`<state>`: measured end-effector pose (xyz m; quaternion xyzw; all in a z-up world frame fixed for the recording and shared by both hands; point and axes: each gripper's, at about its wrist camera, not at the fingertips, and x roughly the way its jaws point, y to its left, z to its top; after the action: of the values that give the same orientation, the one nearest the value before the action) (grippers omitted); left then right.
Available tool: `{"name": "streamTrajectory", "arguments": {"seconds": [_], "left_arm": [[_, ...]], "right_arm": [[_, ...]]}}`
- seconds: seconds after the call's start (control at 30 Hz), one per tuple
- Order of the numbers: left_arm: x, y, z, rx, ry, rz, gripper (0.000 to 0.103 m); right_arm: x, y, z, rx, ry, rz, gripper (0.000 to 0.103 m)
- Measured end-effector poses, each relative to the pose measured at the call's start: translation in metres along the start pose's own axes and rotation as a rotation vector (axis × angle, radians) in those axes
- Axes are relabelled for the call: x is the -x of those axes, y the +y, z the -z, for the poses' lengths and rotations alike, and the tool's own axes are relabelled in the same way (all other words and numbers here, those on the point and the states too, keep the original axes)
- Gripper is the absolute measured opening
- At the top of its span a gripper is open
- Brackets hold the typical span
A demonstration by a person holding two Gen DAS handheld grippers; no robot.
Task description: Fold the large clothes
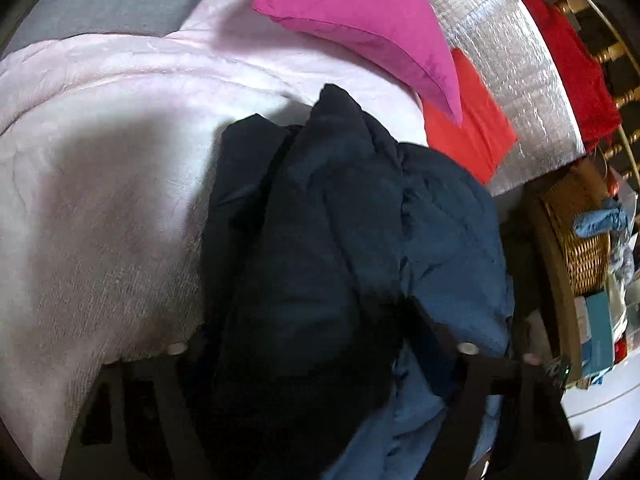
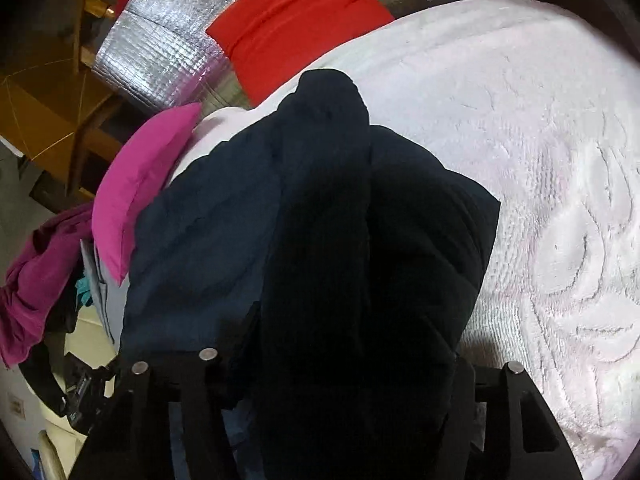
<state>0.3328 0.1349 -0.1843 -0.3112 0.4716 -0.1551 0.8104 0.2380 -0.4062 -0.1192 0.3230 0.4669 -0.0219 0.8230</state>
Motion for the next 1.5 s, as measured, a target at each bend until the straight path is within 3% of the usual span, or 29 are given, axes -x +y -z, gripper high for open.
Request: {"name": "streamTrajectory", "arguments": {"seconds": [0.1, 0.2, 0.33, 0.4, 0.43, 0.5, 0.63, 0.77, 0.9, 1.03, 1.17, 1.27, 1.37, 1.5], "left_arm": [[0.006, -0.005, -0.001, -0.018, -0.021, 0.02, 0.047], [0.021, -0.017, 0.002, -0.084, -0.059, 0.004, 0.035], [0.038, -0.016, -0.001, -0.068, -0.105, 0.061, 0.033], [0.036, -0.01, -0.001, -0.059, -0.096, 0.028, 0.036], [0.027, -0.007, 0.003, -0.063, -0.065, -0.029, 0.04], [0.015, 0.0, 0.007, -0.062, -0.024, -0.128, 0.074], [0.029, 0.003, 0.007, -0.021, -0.009, -0.135, 0.075], [0.065, -0.006, 0.014, -0.035, -0.145, -0.199, 0.075], [0.101, -0.023, 0.038, -0.088, -0.216, -0.17, 0.075], [0.122, -0.018, 0.076, -0.05, -0.215, -0.118, 0.076], [0.106, -0.016, 0.105, 0.032, -0.161, -0.055, 0.08], [0.086, -0.002, 0.108, 0.145, -0.095, -0.003, 0.08], [0.067, 0.01, 0.101, 0.227, -0.078, 0.008, 0.08], [0.049, 0.017, 0.09, 0.311, -0.061, 0.078, 0.082]], "right_arm": [[0.016, 0.021, 0.001, 0.068, -0.054, 0.033, 0.043], [0.032, 0.04, -0.003, 0.08, -0.106, -0.01, 0.042], [0.049, 0.048, -0.005, 0.088, -0.19, -0.056, 0.042], [0.035, 0.037, -0.004, 0.057, -0.16, -0.001, 0.043], [0.023, 0.029, -0.002, 0.043, -0.121, 0.04, 0.047], [0.012, 0.015, 0.0, -0.002, -0.083, 0.08, 0.062], [0.037, 0.006, 0.011, -0.064, -0.124, 0.032, 0.066], [0.075, 0.008, 0.03, -0.081, -0.197, 0.006, 0.078], [0.108, 0.01, 0.057, -0.095, -0.234, -0.065, 0.082], [0.112, 0.02, 0.088, -0.122, -0.177, -0.192, 0.085], [0.088, 0.018, 0.11, -0.181, -0.096, -0.255, 0.086], [0.061, 0.02, 0.116, -0.243, -0.038, -0.29, 0.086], [0.042, 0.024, 0.11, -0.26, -0.052, -0.278, 0.086], [0.024, 0.014, 0.101, -0.343, -0.056, -0.3, 0.086]]}}
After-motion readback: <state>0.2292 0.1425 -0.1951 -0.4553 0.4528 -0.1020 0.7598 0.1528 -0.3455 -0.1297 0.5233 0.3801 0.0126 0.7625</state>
